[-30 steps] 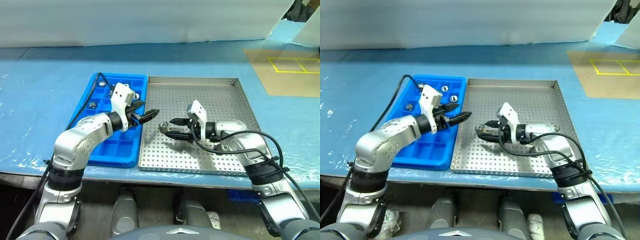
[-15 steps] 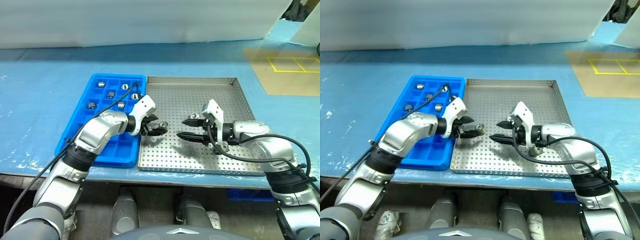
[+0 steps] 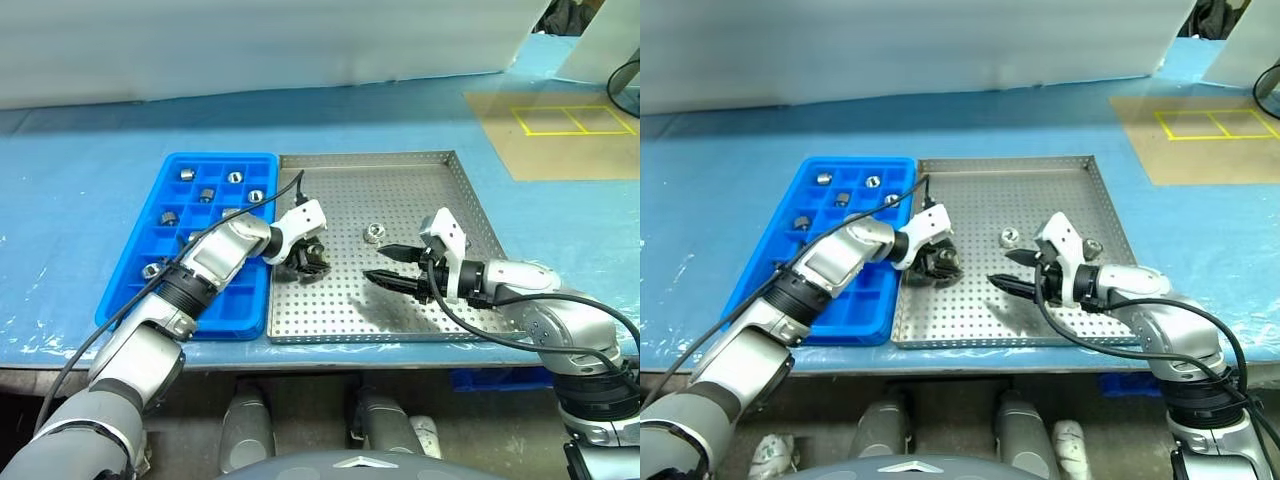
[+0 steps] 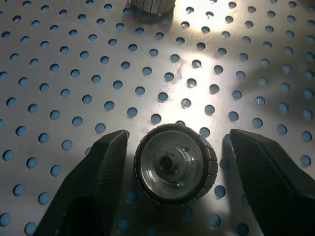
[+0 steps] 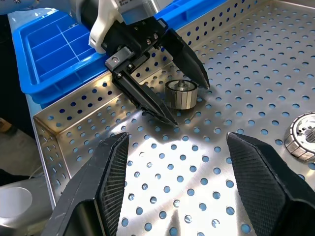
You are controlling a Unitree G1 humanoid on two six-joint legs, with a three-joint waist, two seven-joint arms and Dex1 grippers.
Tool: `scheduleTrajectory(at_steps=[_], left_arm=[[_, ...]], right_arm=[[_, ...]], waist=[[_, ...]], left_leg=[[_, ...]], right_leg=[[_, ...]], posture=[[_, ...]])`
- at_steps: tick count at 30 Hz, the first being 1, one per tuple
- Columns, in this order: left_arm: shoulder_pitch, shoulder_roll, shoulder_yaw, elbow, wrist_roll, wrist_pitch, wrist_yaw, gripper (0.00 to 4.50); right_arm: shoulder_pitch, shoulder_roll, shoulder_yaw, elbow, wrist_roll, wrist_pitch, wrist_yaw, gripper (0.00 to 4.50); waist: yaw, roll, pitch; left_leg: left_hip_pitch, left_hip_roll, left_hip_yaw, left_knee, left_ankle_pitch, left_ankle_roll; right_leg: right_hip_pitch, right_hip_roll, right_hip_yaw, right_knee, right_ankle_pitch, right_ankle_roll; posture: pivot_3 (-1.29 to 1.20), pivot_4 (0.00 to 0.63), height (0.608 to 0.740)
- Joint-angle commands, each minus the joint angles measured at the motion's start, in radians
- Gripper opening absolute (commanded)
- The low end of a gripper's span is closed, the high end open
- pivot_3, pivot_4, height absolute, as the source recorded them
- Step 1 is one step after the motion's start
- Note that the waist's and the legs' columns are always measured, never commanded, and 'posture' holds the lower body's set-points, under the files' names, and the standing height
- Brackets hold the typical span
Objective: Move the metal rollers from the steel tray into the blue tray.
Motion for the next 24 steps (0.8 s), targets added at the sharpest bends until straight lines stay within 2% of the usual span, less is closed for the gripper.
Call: scheduleTrajectory(at_steps=[1,3,6,14,19,24], left_arm=[[-0.008,-0.008,-0.008,0.027,0.037,-0.015,-0.022,2.44],[-0.007,-0.013,-0.001,0.030,0.042,-0.014,-0.035,1.87],[0.002,-0.013,0.017,0.004,0.034,0.015,-0.050,1.88],[0.054,-0.053,0.216,-0.199,-0.108,0.266,0.037,1.88],[0.191,-0.119,0.420,-0.477,-0.138,0.385,0.289,1.88],[0.393,-0.197,0.567,-0.753,-0.121,0.411,0.508,1.88]], right_arm=[[0.005,-0.007,-0.031,-0.045,0.030,-0.003,-0.012,3.24],[0.009,-0.010,-0.030,-0.044,0.030,-0.008,-0.015,3.24],[0.006,-0.013,-0.030,-0.037,0.032,-0.014,-0.016,3.24],[-0.049,0.002,0.014,0.024,0.015,-0.049,0.006,3.24],[-0.136,0.035,0.086,0.121,-0.024,-0.119,0.042,3.24],[-0.229,0.079,0.135,0.237,-0.069,-0.205,0.079,3.24]], waist=[[-0.001,0.000,0.000],[-0.001,0.000,0.000],[-0.001,0.000,0.000],[-0.003,0.000,0.000],[-0.005,0.000,0.000],[0.004,0.000,0.000]], left_leg=[[0.001,0.000,0.000,0.000,0.000,0.000],[0.003,0.000,0.000,0.000,0.000,0.000],[0.004,0.000,0.000,0.000,0.000,0.000],[0.002,0.000,0.000,-0.001,0.000,0.001],[-0.002,0.001,0.000,-0.001,0.000,0.001],[-0.005,0.001,0.000,-0.001,-0.001,0.001]], right_leg=[[0.001,0.000,0.000,0.000,0.000,0.000],[0.004,0.000,0.000,-0.001,0.000,0.000],[0.005,0.000,0.000,-0.001,0.000,0.000],[0.003,0.000,0.000,-0.002,0.000,0.000],[-0.002,0.000,-0.001,-0.001,0.000,0.000],[-0.004,0.000,-0.003,-0.002,0.000,-0.001]], posture=[[-0.30,0.150,0.740],[-0.30,0.150,0.740],[-0.30,0.150,0.740],[-0.23,0.150,0.740],[-0.13,0.150,0.740],[-0.03,0.150,0.740]])
